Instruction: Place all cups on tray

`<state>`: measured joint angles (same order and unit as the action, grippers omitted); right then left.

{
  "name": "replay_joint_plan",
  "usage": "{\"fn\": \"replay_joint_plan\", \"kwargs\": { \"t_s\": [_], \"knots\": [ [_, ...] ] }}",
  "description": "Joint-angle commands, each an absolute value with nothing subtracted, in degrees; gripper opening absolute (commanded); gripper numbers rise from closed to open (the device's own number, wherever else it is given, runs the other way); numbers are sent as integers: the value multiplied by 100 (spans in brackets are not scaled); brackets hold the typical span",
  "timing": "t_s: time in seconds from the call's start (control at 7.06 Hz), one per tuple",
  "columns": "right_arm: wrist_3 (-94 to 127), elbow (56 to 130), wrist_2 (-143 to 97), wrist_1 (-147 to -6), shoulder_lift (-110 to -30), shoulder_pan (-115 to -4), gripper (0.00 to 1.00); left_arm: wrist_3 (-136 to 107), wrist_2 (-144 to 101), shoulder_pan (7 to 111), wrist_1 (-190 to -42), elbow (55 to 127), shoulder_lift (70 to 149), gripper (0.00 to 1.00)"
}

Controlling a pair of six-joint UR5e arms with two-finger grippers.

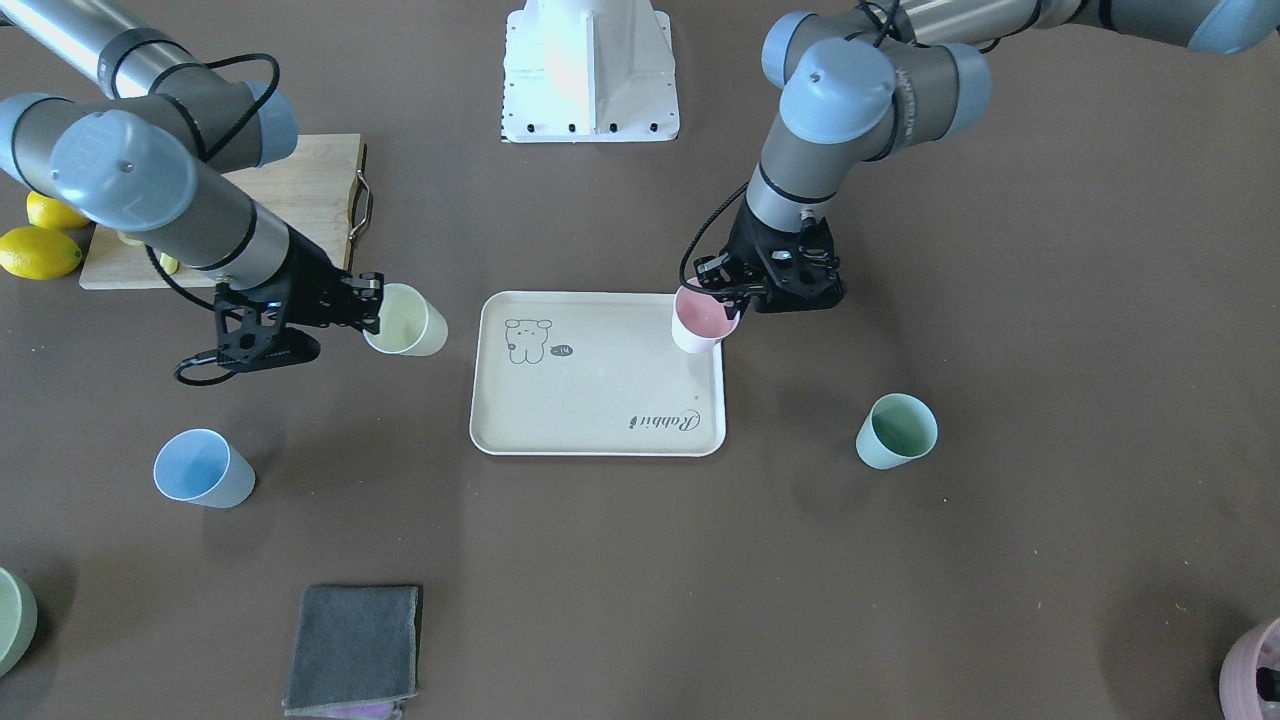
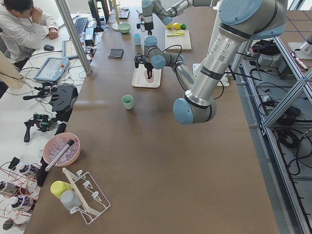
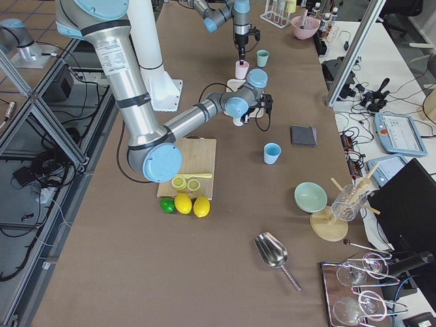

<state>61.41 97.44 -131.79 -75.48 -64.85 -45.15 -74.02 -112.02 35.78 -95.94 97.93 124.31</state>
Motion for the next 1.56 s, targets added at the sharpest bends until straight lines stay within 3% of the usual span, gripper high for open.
{"fn": "replay_joint_plan", "kwargs": {
  "t_s": [0.0,0.42,0.57,0.71,0.85,1.13,1.42],
  "knots": [
    [6958,9729,-12729,-7541,-5987,-3992,0,-7506,-10996,3350,-9703,9493,12560,0],
    [7198,9782,-11597,-7515,-5968,-3482,0,-7462,-10951,3322,-9852,9387,12560,0],
    [7372,9800,-10958,-7515,-5968,-3263,0,-7453,-10960,3322,-9853,9395,12568,19],
    [7461,9809,-10812,-7515,-5968,-3226,57,-7436,-10995,3340,-9835,9448,12577,97],
    [7462,9852,-10811,-7515,-5976,-3217,100,-7296,-11073,3531,-9748,9622,12551,98],
    [7392,10255,-11342,-7776,-5994,-3583,100,-5975,-11671,4400,-8820,10140,12394,98],
    [6379,10468,-12703,-8278,-6265,-4906,100,-4665,-11707,5269,-8570,10064,12139,98]
  ]
}}
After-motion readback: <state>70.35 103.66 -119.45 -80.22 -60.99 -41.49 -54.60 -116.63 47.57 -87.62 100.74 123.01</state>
